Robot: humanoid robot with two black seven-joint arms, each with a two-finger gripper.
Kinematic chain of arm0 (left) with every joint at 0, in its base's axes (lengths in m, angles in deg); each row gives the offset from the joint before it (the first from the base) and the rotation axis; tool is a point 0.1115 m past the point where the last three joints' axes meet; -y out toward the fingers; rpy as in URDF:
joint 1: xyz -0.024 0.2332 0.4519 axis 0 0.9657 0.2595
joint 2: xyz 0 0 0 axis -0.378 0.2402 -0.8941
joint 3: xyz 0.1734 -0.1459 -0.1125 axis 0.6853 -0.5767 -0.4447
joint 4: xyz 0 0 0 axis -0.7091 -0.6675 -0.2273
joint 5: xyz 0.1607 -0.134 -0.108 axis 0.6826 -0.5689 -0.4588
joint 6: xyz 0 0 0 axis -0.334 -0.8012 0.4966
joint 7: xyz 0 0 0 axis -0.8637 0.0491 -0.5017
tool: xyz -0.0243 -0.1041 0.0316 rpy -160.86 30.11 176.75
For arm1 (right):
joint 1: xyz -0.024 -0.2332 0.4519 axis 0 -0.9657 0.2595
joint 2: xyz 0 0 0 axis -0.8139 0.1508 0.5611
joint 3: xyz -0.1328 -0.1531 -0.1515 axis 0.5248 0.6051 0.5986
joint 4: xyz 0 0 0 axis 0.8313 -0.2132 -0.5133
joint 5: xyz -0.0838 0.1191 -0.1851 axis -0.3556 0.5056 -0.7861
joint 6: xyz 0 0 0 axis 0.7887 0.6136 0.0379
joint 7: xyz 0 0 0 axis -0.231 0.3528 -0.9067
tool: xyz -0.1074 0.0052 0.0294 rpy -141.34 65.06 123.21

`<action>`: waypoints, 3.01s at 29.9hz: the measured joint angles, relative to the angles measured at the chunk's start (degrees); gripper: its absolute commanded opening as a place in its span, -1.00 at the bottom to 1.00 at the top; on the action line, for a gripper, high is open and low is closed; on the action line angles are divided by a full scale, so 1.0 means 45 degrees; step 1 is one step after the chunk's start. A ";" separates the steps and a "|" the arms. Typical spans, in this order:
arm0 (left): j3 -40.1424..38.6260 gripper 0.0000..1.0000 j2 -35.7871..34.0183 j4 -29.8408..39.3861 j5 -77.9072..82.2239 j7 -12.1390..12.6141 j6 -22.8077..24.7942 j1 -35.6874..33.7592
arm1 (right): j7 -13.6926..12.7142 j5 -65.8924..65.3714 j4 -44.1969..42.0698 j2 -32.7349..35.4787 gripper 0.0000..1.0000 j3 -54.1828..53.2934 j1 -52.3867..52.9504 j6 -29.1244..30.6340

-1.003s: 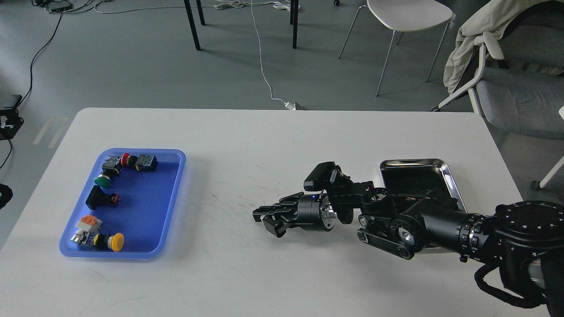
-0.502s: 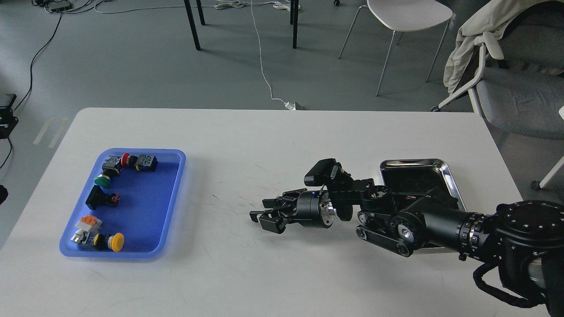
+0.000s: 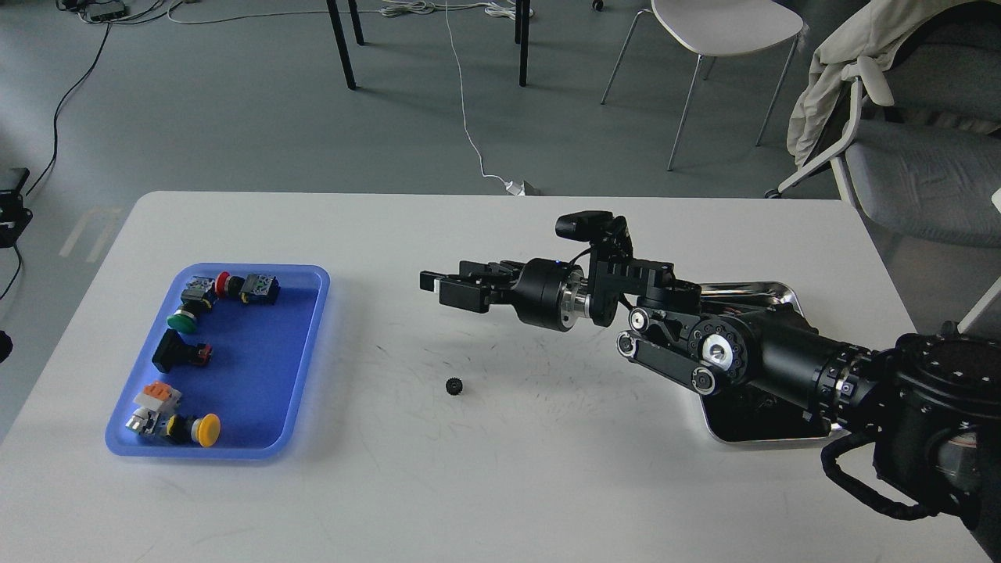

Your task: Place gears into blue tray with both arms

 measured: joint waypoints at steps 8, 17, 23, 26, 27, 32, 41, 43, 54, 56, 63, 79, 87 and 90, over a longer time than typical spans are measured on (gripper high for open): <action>0.0044 0.97 0.0053 0.0001 0.0483 0.0000 0.0000 0.0000 | 0.0000 0.4732 -0.0429 0.0040 0.79 -0.0117 0.1337 0.0081; 0.0024 0.97 -0.0364 0.0696 0.1691 0.0000 0.0003 -0.0154 | -0.0001 0.7993 -0.0499 0.2462 0.82 -0.0097 0.1384 0.0418; -0.0007 0.97 -0.1481 0.3542 0.3340 0.0000 -0.0001 -0.0891 | 0.0000 0.9397 -0.0516 0.3979 0.85 -0.0099 0.0676 0.0542; -0.0006 0.97 -0.1850 0.4897 0.4634 0.0000 0.0000 -0.1302 | -0.0001 0.9756 -0.0537 0.4526 0.85 -0.0174 0.0179 0.0532; -0.0009 0.97 -0.1898 0.5240 0.5043 -0.0001 -0.0001 -0.1356 | -0.0001 0.9867 -0.0535 0.4651 0.85 -0.0217 0.0084 0.0521; -0.0033 0.97 -0.2127 0.7146 0.7832 -0.0001 0.0001 -0.1963 | 0.0000 1.1014 -0.0536 0.5284 0.86 -0.0356 -0.0424 0.0502; 0.0019 0.97 -0.2174 0.9147 1.2819 -0.0001 0.0002 -0.2541 | -0.0001 1.2723 -0.0750 0.5873 0.86 -0.0550 -0.0994 0.0400; 0.0051 0.97 -0.2163 0.9257 1.3082 0.0000 0.0002 -0.2541 | -0.0001 1.2998 -0.0824 0.5928 0.86 -0.0606 -0.1144 0.0426; 0.0998 0.96 -0.3028 1.0882 1.3284 -0.0001 0.0000 -0.2571 | -0.0001 1.3691 -0.0863 0.6373 0.88 -0.1005 -0.1957 0.0483; 0.1077 0.95 -0.3078 1.1159 1.3330 0.0000 0.0000 -0.2565 | -0.0001 1.3895 -0.0861 0.6445 0.88 -0.1053 -0.2132 0.0498; 0.1462 0.78 -0.2988 1.2175 1.4234 0.0000 -0.0001 -0.2565 | -0.0001 1.4467 -0.0794 0.6651 0.89 -0.1890 -0.2828 0.0544; 0.2613 0.80 -0.2518 1.4822 1.8123 -0.0001 -0.0001 -0.2207 | 0.0000 1.4569 -0.0716 0.6476 0.89 -0.3123 -0.3141 0.0401; 0.2722 0.78 -0.1565 1.5024 2.1796 0.0000 -0.0765 -0.1961 | 0.0000 1.4548 -0.0895 0.6464 0.89 -0.3129 -0.3201 0.0397; 0.2688 0.71 -0.1249 1.5019 2.2314 0.0000 -0.0919 -0.1992 | 0.0000 1.4525 -0.0928 0.6465 0.89 -0.3101 -0.3232 0.0394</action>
